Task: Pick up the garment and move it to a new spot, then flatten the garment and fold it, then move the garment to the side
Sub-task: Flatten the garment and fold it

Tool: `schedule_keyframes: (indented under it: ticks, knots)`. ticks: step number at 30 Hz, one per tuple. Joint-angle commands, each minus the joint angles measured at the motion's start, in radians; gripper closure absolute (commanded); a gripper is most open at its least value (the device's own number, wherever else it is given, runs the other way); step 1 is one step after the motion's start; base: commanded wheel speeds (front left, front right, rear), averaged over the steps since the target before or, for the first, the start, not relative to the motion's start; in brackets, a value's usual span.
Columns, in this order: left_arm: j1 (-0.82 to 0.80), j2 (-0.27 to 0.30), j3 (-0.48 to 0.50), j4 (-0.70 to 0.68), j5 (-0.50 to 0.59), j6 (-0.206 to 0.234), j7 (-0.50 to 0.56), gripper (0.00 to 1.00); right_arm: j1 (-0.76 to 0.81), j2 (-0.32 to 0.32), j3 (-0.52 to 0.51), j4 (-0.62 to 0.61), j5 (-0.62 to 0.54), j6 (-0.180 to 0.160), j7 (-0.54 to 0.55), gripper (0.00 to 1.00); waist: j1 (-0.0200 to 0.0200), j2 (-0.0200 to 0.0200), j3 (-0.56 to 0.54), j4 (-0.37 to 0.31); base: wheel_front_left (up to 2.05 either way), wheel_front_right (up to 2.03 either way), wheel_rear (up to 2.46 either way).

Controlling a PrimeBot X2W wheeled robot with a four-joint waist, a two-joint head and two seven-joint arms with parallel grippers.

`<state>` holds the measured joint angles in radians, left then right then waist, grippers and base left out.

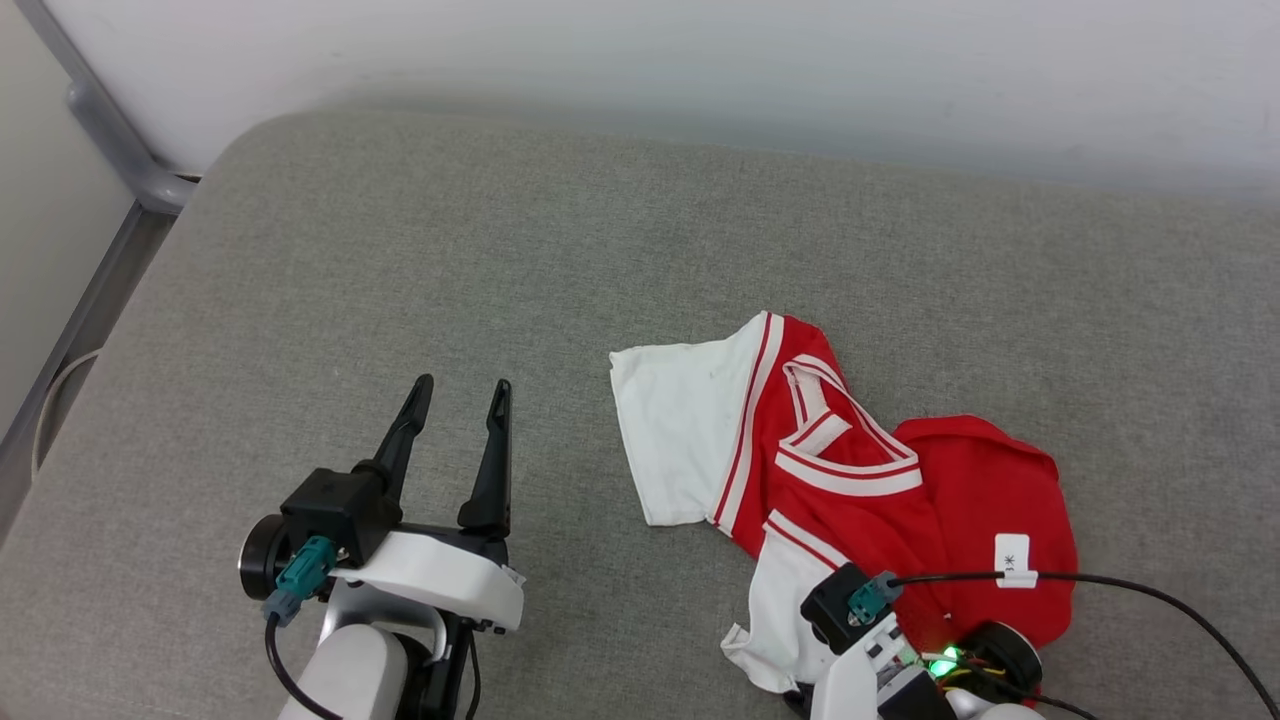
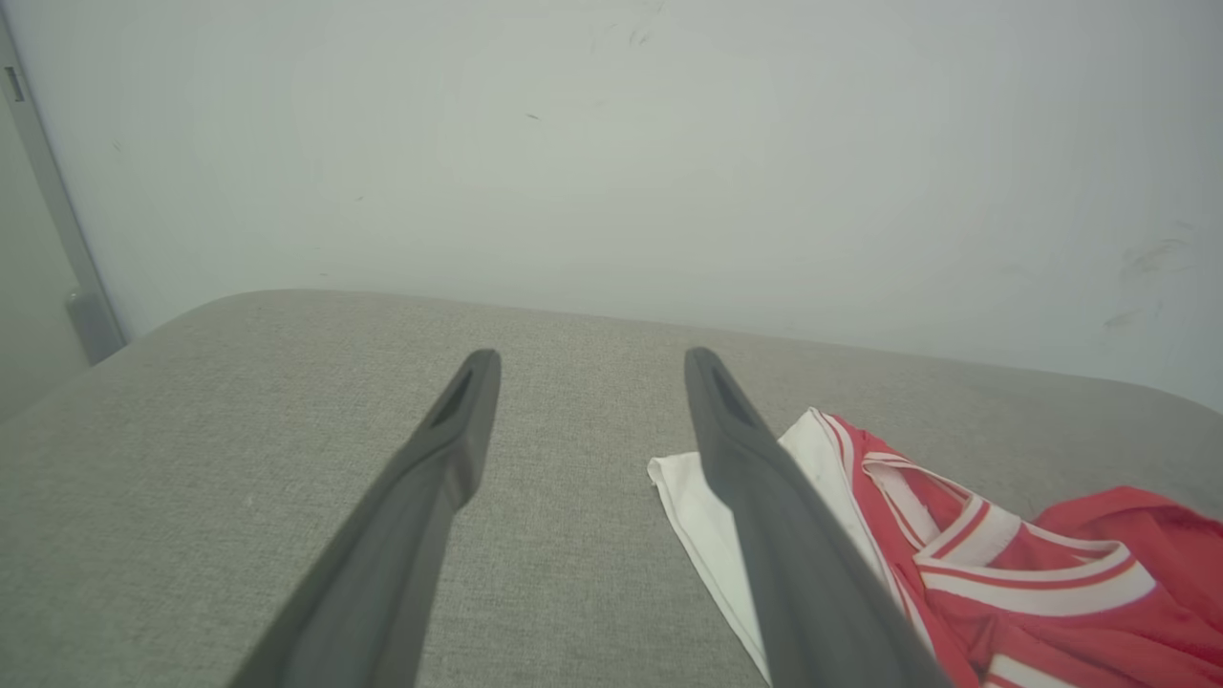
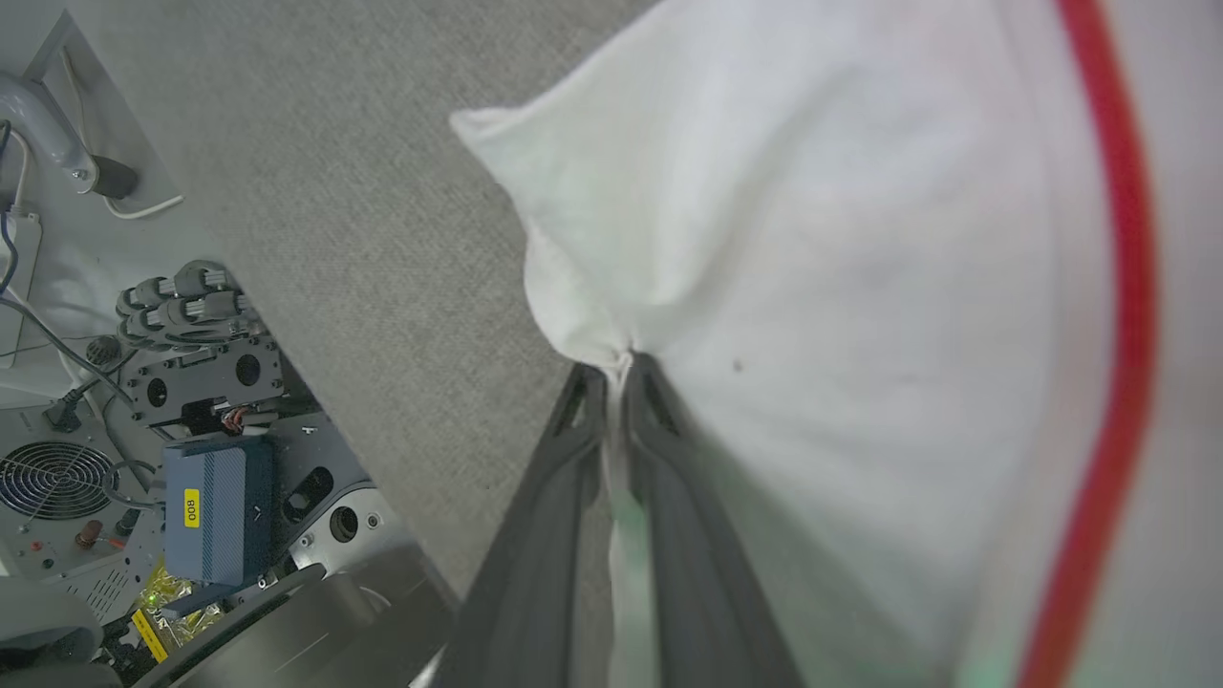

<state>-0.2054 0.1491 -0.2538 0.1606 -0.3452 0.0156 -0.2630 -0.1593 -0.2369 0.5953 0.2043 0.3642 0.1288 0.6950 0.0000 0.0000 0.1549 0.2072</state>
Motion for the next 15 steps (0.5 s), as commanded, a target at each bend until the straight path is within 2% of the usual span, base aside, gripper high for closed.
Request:
schedule_keyframes:
  ticks: [1, 8, 15]
  knots:
    - [0.004, -0.004, 0.007, 0.004, 0.01, -0.004, -0.002, 0.0, 0.019, 0.001, 0.025, 0.015, 0.006, 0.003, -0.005, 1.0, 0.0, 0.0, -0.008, -0.009, 0.0, 0.0, 0.0]
    - [0.029, -0.009, 0.027, 0.01, 0.027, -0.015, -0.002, 0.0, -0.048, 0.025, -0.059, -0.128, -0.018, 0.002, -0.134, 1.0, 0.0, 0.0, -0.046, -0.056, 0.0, 0.0, 0.0]
    - [0.06, -0.013, 0.03, 0.016, 0.037, -0.021, -0.002, 0.0, -0.024, 0.076, -0.292, -0.229, -0.079, 0.002, -0.224, 1.0, 0.0, 0.0, -0.086, -0.12, 0.0, 0.0, 0.0]
